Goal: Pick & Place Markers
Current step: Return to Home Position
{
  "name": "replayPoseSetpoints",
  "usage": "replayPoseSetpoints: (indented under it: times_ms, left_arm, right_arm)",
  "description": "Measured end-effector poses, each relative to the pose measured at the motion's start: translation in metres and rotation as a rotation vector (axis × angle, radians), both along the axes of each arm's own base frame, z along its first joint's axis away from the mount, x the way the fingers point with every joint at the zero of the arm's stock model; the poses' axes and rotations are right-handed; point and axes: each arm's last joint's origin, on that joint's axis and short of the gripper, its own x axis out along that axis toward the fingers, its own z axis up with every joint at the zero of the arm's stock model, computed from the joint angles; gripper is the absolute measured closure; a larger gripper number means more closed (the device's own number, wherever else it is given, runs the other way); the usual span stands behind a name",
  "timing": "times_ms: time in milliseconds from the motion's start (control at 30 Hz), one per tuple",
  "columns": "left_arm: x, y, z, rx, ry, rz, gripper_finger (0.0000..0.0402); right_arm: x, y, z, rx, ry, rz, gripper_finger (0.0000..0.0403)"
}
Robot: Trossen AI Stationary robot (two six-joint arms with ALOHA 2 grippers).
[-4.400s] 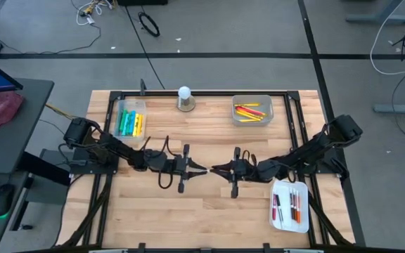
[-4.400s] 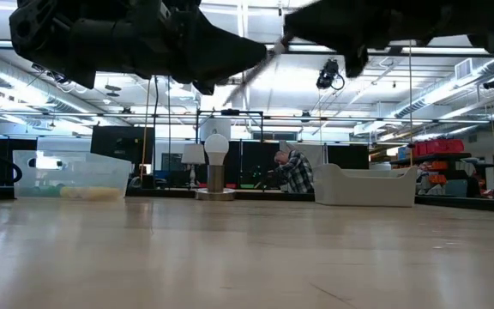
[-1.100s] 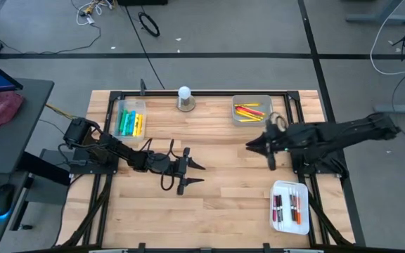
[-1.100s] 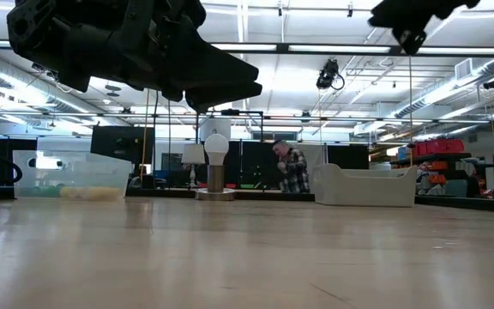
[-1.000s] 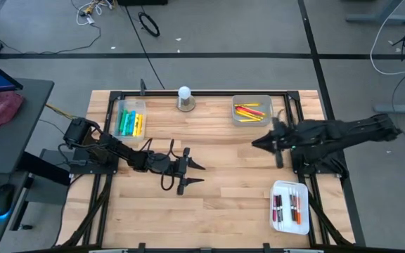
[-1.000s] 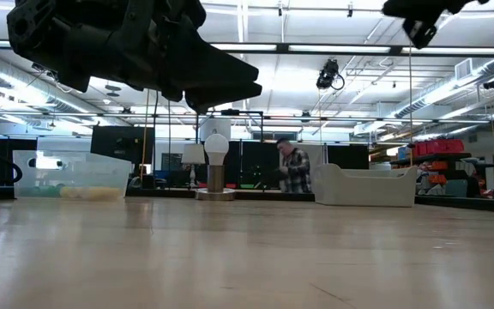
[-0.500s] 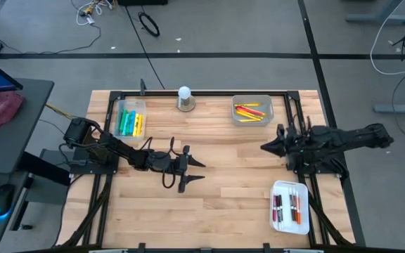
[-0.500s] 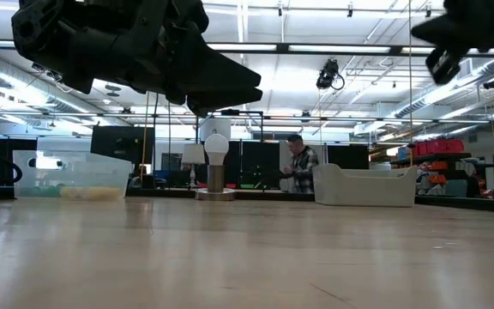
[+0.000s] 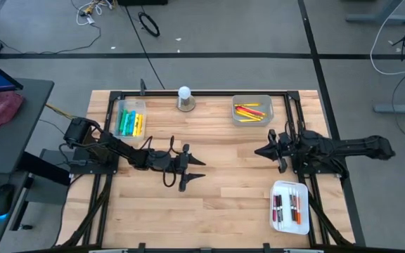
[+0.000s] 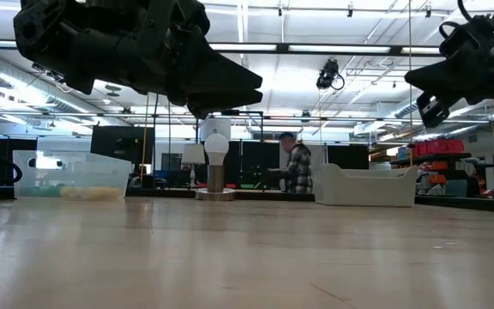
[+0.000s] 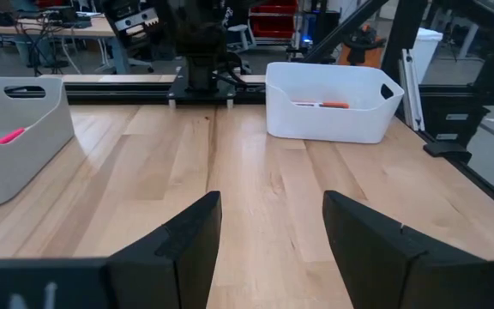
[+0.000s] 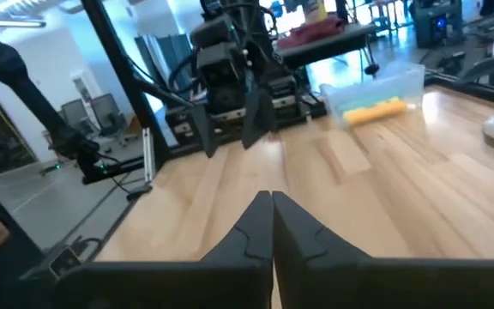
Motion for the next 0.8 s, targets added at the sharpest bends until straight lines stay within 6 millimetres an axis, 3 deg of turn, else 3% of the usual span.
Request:
replayPoseSetpoints:
  times_ms: [533, 633, 800]
  left_arm:
    - [0.0, 0.0, 0.001, -0.03, 0.0, 0.004, 0.0201]
    - [-0.002, 0.002, 0.008, -0.002, -0.01, -0.02, 0.0241]
    - [-0.01, 0.02, 0.021, 0.035, 0.072, -0.042, 0.0373]
  right_arm:
    - [-0.001, -0.004, -0.011, -0.126, 0.107, -0.082, 0.0396]
    - [-0.001, -0.003, -0.011, -0.126, 0.109, -0.082, 0.0386]
    - [-0.001, -0.003, -0.011, -0.126, 0.109, -0.082, 0.0377]
